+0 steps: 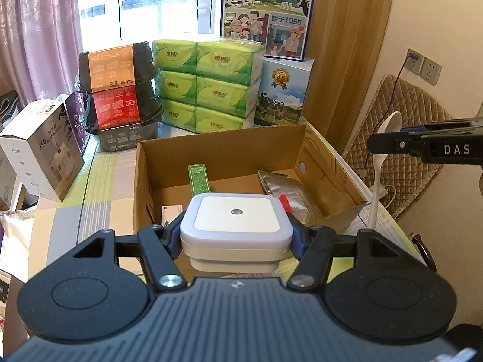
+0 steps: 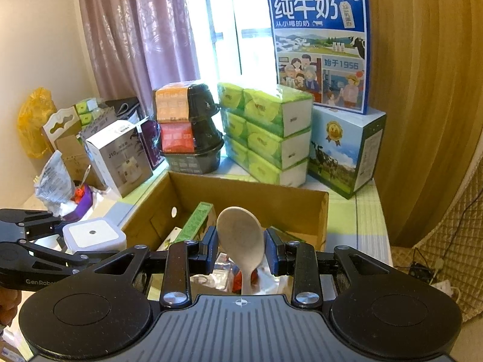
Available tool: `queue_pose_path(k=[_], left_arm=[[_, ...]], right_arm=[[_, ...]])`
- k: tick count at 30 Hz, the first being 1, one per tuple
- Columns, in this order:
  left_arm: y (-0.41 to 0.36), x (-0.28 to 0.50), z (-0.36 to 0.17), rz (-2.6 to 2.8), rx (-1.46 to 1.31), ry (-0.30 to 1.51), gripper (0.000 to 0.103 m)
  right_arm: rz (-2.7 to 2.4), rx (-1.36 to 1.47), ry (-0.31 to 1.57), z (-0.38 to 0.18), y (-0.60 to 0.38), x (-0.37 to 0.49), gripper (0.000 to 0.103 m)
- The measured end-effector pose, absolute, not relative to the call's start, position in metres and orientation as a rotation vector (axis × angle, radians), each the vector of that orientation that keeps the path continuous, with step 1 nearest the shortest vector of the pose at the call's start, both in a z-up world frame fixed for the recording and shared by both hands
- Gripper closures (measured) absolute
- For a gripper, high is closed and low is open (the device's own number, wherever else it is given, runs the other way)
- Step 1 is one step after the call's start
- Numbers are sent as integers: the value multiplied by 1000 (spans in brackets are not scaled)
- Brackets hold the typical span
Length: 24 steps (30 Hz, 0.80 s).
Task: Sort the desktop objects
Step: 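Carry the white container and wooden spoon over the cardboard box with both grippers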
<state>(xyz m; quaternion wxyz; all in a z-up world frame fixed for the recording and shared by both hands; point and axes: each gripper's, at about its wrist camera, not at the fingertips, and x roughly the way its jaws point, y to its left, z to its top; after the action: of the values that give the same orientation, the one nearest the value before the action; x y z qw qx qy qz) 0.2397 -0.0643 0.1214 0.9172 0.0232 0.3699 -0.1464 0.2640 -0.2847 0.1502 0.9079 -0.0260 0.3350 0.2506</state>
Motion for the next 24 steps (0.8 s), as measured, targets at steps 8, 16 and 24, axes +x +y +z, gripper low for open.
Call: queue_pose_path(k=[8,16,24], left_arm=[[-56,259,117,-296,33,770,43],[-55,277,116,-296,44,769,43],[-52,299,110,-293,30,781,43]], right_arm=[[524,-59,691,147,-277,284,73],[523,-75,684,147,-269,305,73],[522,-57,687,143,-264,323,73]])
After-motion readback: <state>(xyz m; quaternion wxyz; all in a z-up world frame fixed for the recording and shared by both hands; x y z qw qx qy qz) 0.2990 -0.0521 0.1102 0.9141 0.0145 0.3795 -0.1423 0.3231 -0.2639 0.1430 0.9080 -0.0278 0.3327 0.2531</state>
